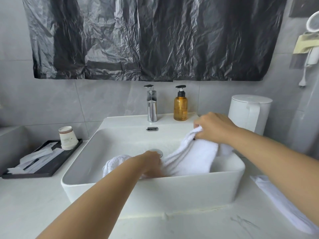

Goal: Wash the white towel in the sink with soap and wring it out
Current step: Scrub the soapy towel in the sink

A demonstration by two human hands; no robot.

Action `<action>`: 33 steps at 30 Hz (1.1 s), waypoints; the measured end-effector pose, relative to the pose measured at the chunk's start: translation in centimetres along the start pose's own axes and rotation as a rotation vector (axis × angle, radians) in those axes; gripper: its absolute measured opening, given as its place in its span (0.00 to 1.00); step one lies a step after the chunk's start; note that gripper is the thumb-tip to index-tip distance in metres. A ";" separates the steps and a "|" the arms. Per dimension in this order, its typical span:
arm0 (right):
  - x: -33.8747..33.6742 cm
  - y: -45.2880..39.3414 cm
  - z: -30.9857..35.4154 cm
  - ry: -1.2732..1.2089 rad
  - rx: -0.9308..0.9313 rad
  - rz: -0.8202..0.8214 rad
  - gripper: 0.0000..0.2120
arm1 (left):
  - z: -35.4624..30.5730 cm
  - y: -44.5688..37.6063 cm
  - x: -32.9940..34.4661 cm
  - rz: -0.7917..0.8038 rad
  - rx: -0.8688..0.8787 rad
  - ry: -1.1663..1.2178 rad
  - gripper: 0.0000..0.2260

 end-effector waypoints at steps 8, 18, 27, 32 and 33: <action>5.9 2.2 1.8 -0.319 -0.018 0.473 0.42 | 0.8 0.3 -2.5 -0.164 0.086 0.564 0.06; 6.9 -1.2 3.7 -0.675 0.016 0.211 0.10 | 1.6 3.0 -6.9 -0.346 0.056 0.472 0.21; 6.7 -0.4 4.6 -0.732 0.079 0.385 0.16 | 3.0 2.8 -6.3 -0.506 0.014 0.559 0.09; 5.2 -0.5 7.1 -1.013 0.222 0.272 0.12 | 1.8 3.0 -6.8 -0.552 0.040 1.215 0.06; 4.9 -0.9 7.1 -1.099 0.298 0.189 0.10 | 1.8 2.9 -6.6 -0.548 0.034 1.271 0.09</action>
Point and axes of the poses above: each hand's wrist, its own y-axis away from the middle knuckle, its own x-axis out of the palm, z = x × y, the point moved 2 cm from there along -y, towards the middle knuckle, and after that the axes turned 9 degrees about -z, right-handed, at the moved point
